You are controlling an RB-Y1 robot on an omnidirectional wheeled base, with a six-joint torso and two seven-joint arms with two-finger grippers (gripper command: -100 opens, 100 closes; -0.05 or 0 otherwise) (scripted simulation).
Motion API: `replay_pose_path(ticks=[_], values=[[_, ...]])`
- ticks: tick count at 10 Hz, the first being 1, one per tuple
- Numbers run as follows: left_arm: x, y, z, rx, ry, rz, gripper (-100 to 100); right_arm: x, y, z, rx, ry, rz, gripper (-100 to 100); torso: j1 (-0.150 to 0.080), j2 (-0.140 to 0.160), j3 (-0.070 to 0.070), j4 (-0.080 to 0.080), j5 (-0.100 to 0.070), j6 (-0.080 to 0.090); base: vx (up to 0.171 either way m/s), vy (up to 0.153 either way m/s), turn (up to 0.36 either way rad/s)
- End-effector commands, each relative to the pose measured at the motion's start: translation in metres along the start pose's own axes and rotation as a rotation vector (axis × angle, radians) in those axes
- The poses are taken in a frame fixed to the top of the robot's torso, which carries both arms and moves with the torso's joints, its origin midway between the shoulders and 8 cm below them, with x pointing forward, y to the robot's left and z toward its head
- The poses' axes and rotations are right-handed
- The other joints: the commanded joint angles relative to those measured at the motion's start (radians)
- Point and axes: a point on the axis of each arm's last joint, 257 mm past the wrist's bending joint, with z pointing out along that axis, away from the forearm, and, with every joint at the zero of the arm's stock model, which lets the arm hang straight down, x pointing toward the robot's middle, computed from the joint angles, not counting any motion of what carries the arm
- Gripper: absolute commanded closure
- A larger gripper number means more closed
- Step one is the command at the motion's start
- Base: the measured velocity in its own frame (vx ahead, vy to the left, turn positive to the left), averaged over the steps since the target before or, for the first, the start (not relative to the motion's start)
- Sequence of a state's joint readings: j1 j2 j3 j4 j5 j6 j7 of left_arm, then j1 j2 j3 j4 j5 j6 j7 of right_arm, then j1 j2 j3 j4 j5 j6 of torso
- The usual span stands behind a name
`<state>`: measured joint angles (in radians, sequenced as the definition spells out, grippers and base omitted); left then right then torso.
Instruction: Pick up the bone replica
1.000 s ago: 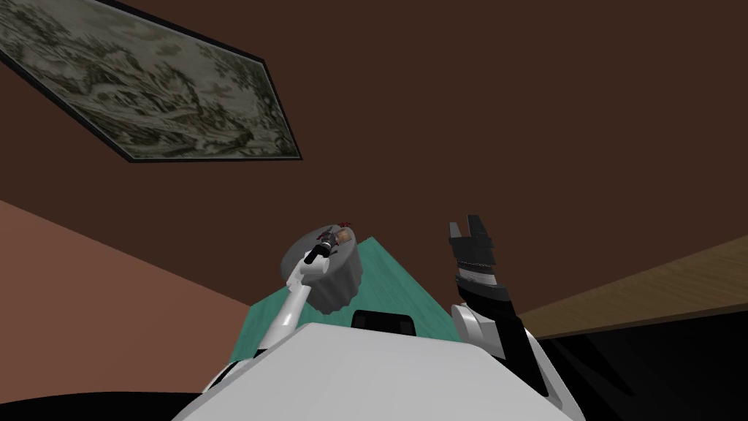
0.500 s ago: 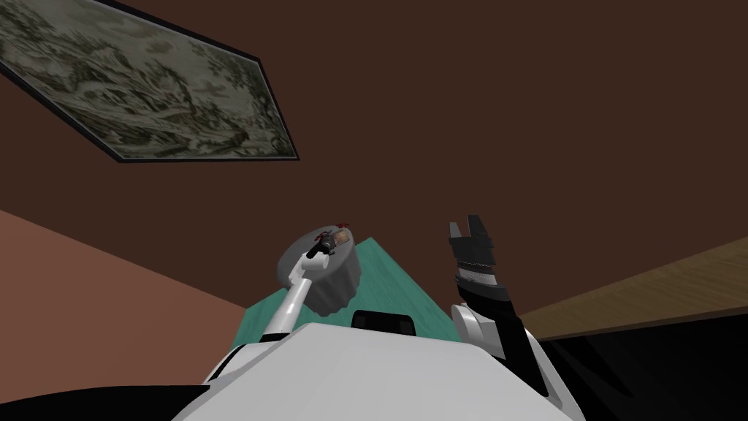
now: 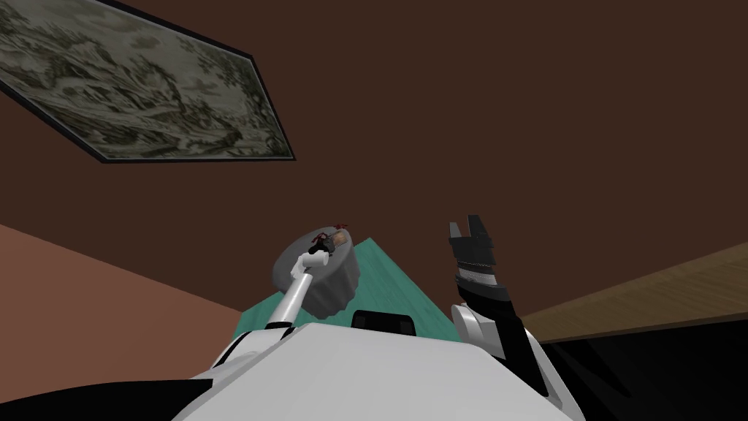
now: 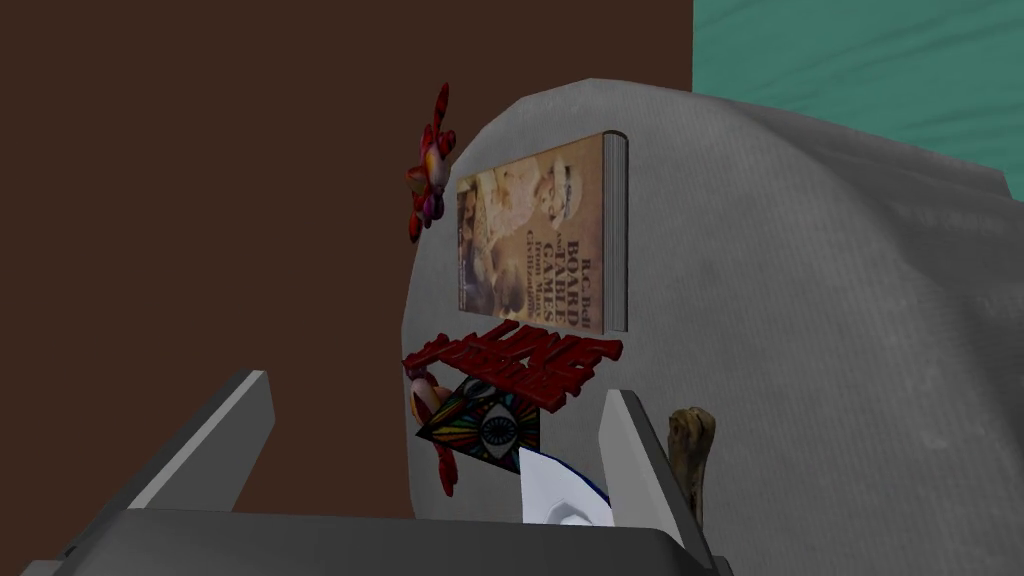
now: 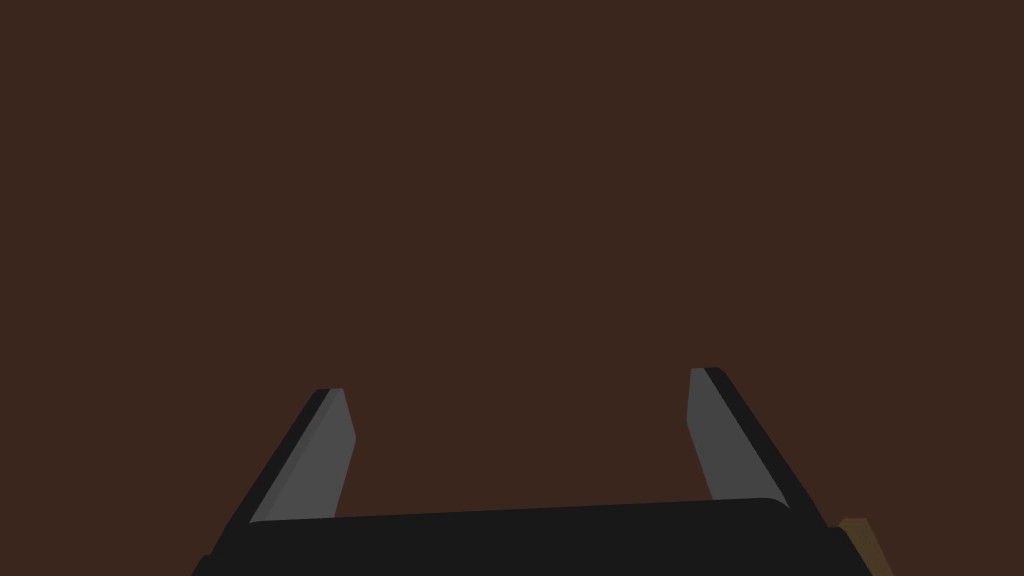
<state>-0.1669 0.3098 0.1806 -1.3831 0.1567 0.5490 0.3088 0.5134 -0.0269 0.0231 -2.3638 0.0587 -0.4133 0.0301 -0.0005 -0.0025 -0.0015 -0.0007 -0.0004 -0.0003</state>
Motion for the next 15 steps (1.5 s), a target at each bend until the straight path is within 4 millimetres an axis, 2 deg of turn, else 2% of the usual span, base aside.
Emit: replay_pose_path(ticks=[1,7,15], values=[[-0.014,0.016,0.005,-0.068,-0.029,-0.025,-100,0.000,0.000,0.000,0.000,0.000,0.000,0,0.000,0.000,0.000,0.000,0.000,0.000,0.034,-0.007,-0.032],[-0.045,0.062,0.011,-0.276,-0.117,-0.092,-100,0.000,0.000,0.000,0.000,0.000,0.000,0,0.002,0.000,0.000,0.000,0.000,0.000,0.039,0.004,-0.024],[-0.081,0.121,-0.004,-0.531,-0.231,-0.185,-100,0.000,0.000,0.000,0.000,0.000,0.000,0,0.002,0.000,0.000,0.000,0.000,0.000,0.041,0.019,-0.028]])
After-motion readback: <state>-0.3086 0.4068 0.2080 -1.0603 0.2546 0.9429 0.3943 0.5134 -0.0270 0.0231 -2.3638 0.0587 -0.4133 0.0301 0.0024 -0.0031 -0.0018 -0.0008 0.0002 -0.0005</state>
